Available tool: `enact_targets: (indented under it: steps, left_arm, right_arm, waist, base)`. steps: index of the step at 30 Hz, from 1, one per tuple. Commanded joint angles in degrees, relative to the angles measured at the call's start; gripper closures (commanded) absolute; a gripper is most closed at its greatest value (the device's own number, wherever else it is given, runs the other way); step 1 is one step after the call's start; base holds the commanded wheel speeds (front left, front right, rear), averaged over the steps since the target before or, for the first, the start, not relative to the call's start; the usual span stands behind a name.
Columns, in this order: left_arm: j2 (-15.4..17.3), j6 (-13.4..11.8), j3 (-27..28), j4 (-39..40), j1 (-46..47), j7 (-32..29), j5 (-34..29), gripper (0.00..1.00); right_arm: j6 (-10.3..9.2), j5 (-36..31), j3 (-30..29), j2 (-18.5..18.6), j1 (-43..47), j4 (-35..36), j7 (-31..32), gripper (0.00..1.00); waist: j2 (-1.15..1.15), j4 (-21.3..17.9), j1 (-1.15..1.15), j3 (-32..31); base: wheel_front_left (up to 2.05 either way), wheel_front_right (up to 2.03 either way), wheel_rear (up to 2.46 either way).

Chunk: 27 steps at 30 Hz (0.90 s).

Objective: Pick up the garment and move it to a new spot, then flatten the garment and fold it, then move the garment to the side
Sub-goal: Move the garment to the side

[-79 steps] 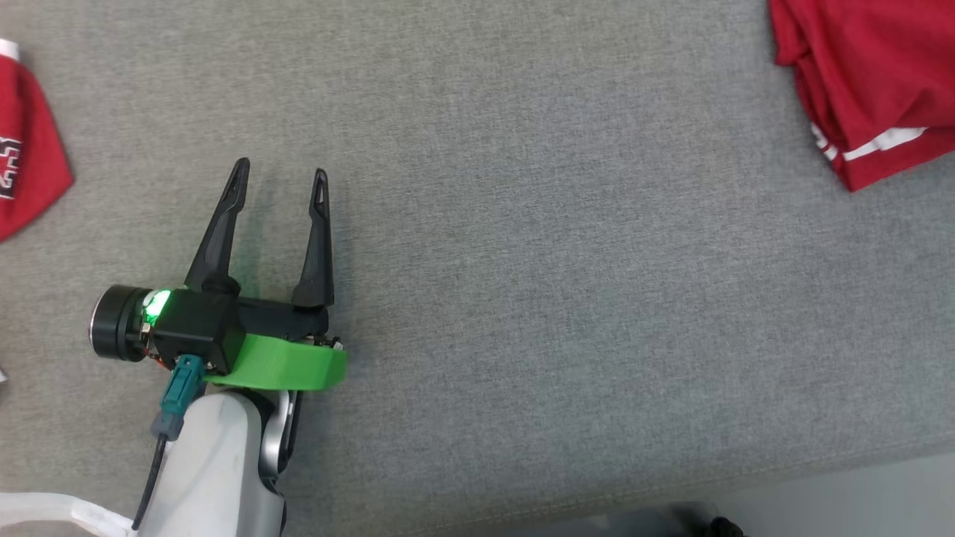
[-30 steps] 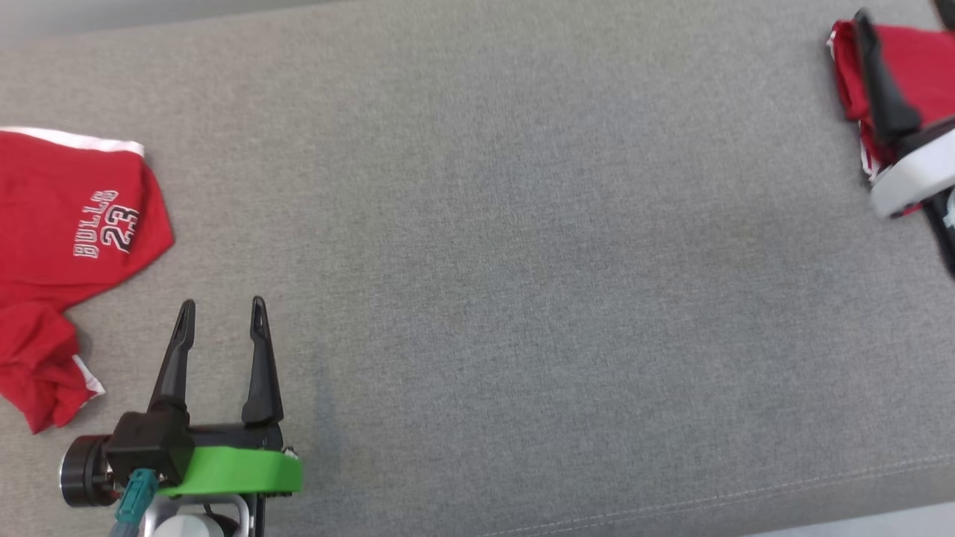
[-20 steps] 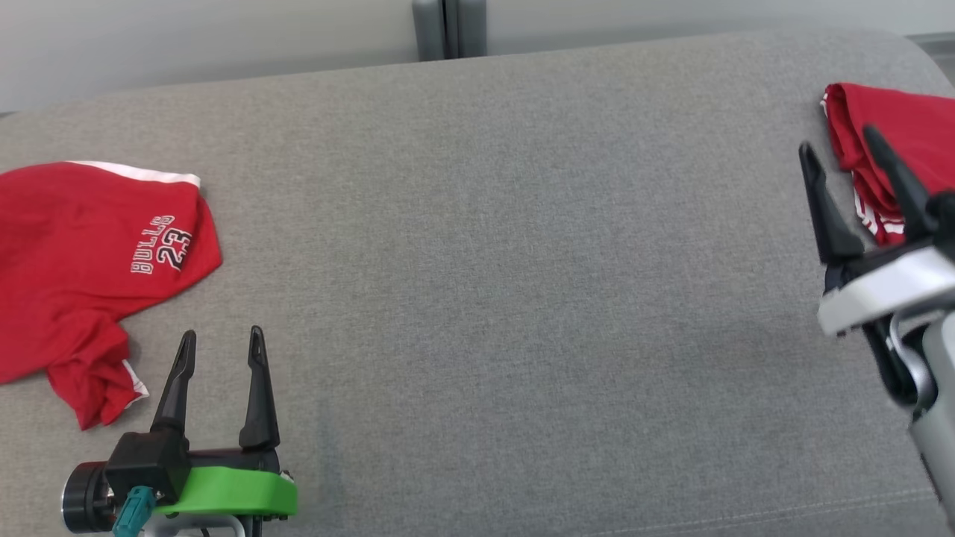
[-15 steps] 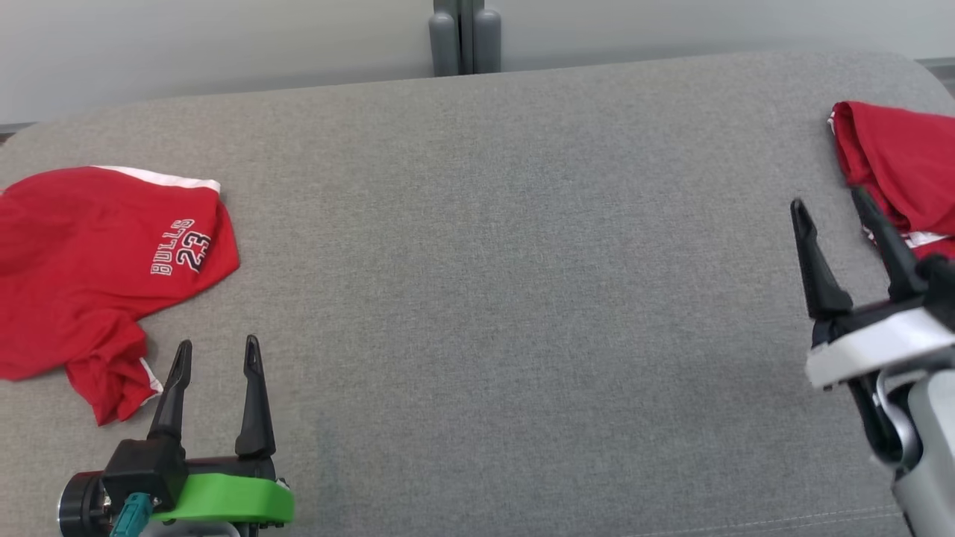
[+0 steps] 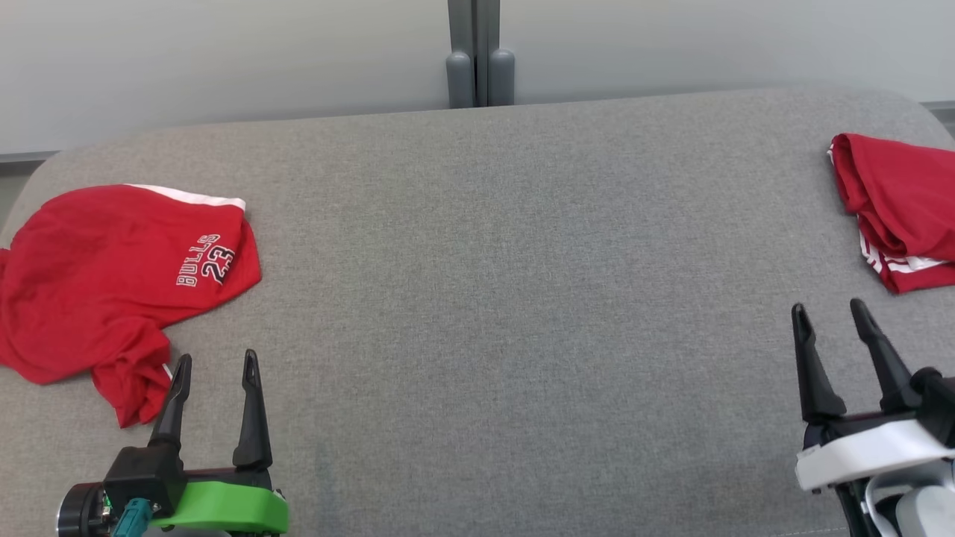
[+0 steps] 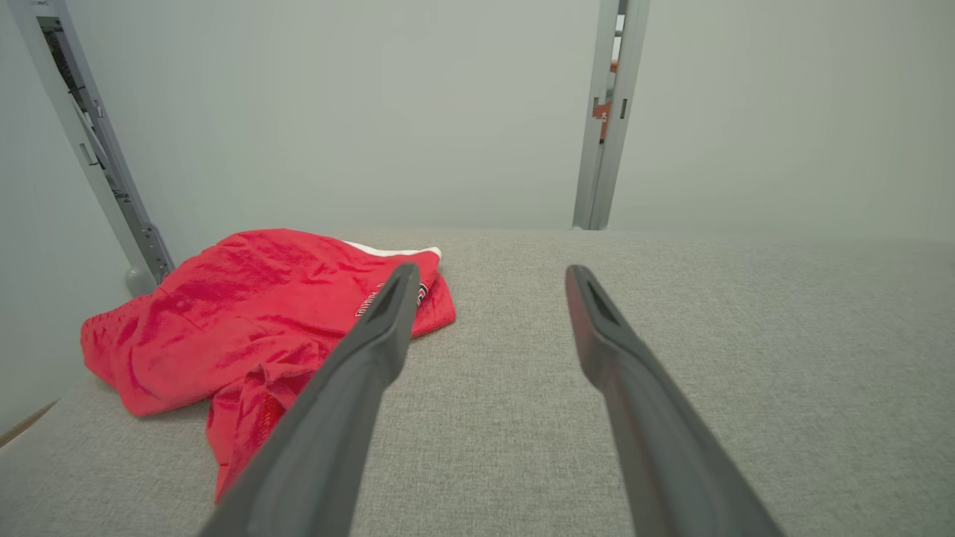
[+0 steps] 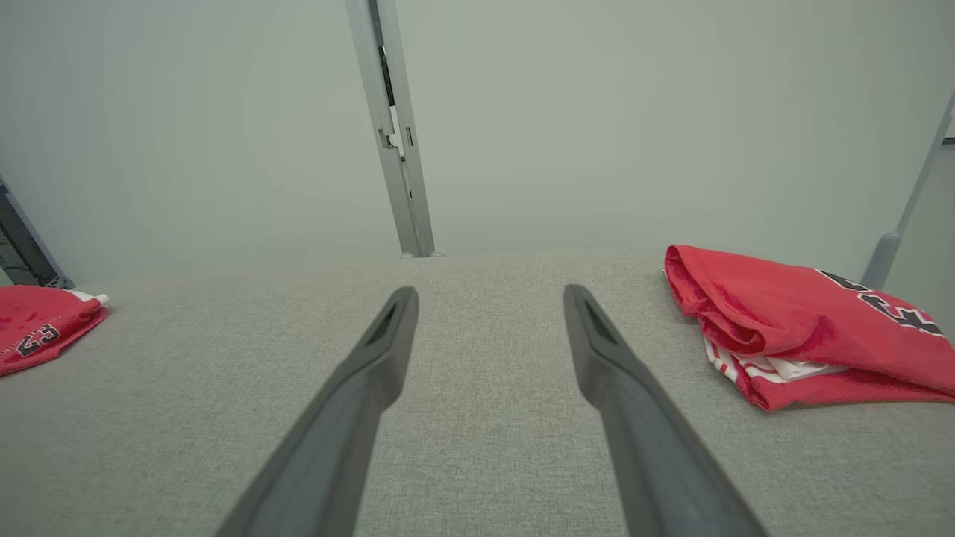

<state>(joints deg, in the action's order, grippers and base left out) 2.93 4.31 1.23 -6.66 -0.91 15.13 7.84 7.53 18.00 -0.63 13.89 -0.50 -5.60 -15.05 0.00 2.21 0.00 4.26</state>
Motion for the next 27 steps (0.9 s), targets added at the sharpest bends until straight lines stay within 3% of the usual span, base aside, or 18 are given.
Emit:
enact_targets:
  steps: [1, 9, 27]
  left_arm:
    - [0.06, 0.32, 0.24, -0.21, -0.6, -0.02, -0.13, 0.0]
    - [0.05, 0.69, 0.65, -0.91, -1.01, -0.02, -0.36, 0.0]
    - [0.03, 1.28, 1.38, -1.56, -1.58, -0.02, -0.82, 0.0]
  right_arm:
    - [-0.09, -0.39, -0.21, -0.6, 1.43, 0.66, -0.15, 0.0]
    - [-0.09, -1.15, 0.04, -2.76, 4.26, 1.92, 0.42, 0.0]
    - [-0.09, -1.7, 0.49, -2.93, 4.98, 1.66, 0.81, 0.0]
  waist:
    - [0.0, 0.31, 0.0, -0.69]
    - [0.0, 0.42, 0.0, -1.68]
    - [0.0, 0.17, 0.0, -2.59]
  base:
    - [0.0, 0.0, 0.0]
    - [0.0, 0.0, 0.0]
    - [0.0, 0.0, 0.0]
